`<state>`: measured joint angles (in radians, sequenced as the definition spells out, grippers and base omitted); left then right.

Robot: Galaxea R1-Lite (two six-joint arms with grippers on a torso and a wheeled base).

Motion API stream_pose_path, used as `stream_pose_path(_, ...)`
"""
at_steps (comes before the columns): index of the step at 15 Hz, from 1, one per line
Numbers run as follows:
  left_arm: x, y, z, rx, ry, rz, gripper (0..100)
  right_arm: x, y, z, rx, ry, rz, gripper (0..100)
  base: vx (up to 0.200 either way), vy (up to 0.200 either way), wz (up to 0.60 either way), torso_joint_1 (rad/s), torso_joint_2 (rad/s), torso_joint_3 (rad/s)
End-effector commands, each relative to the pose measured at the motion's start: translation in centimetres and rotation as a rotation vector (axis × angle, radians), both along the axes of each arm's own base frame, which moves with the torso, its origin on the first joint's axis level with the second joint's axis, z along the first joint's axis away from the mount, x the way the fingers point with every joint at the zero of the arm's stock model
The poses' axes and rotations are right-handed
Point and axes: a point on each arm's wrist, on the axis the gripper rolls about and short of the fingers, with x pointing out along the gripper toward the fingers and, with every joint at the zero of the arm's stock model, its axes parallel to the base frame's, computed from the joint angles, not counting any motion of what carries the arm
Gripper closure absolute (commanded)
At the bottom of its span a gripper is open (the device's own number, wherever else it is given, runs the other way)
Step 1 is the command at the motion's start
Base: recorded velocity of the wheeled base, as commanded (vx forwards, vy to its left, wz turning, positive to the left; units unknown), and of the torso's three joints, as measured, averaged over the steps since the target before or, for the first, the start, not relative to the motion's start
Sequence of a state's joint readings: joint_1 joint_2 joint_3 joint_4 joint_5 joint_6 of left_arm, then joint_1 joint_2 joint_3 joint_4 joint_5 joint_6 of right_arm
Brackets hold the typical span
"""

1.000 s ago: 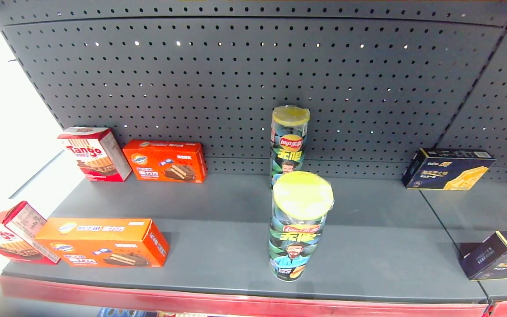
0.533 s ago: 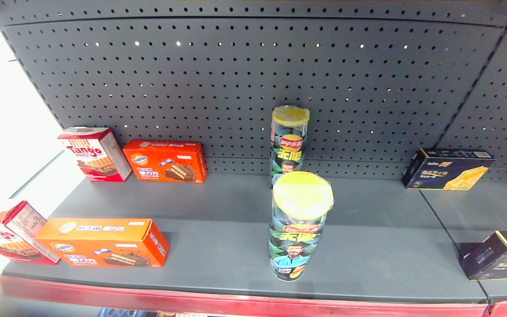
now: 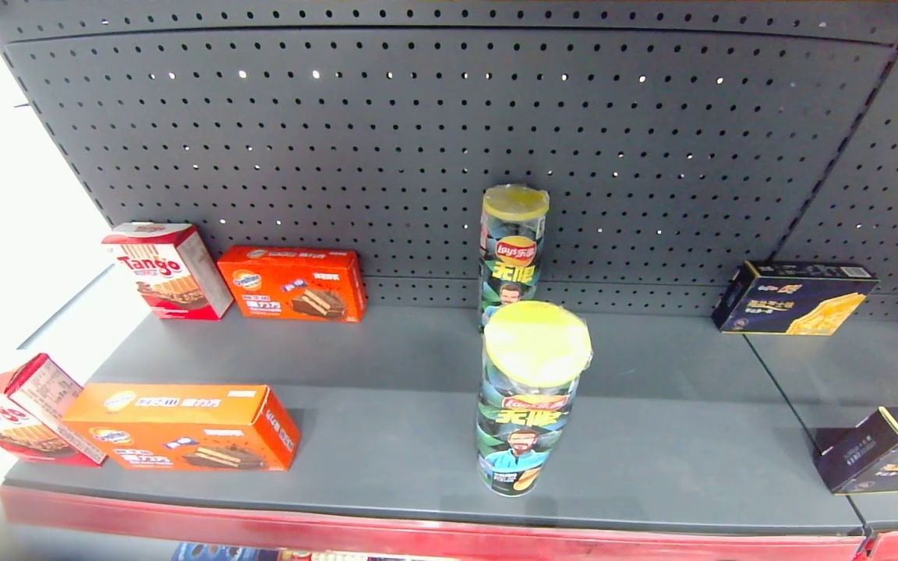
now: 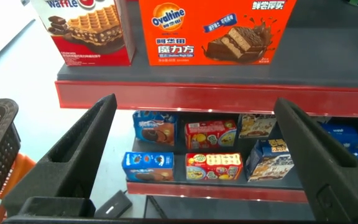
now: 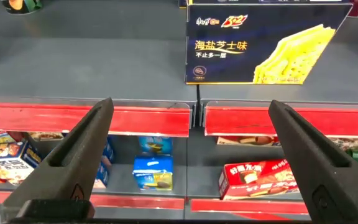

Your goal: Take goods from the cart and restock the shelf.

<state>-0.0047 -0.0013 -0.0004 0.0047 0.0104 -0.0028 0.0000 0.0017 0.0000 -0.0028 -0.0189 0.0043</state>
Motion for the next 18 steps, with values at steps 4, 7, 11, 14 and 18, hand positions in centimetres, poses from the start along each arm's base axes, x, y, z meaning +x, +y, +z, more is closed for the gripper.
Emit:
stream_pose_path(4,0.00,0.00,0.03,0.003,0.000,-0.001,0,0.02,0.00,0.01,0.000,0.003,0.001,0,0.000,0.000,0.00,0.000,0.00,0.000)
stream_pose_path(7,0.00,0.00,0.03,0.000,0.000,0.000,0,0.02,0.00,0.01,-0.001,0.003,0.001,0,0.000,0.000,0.00,0.000,0.00,0.000)
stream_pose_path(11,0.00,0.00,0.03,0.000,0.000,0.000,0,0.02,0.00,0.01,-0.001,0.003,0.002,0,0.000,0.000,-0.15,0.002,0.00,0.002)
stream_pose_path(14,0.00,0.00,0.03,0.000,0.000,0.000,0,0.02,0.00,0.01,-0.001,0.003,0.001,0,0.000,0.000,0.00,0.000,0.00,0.000)
stream_pose_path(18,0.00,0.00,0.03,0.001,0.000,0.000,0,0.02,0.00,0.01,0.000,0.003,0.001,0,0.000,0.000,0.00,0.000,0.00,0.000)
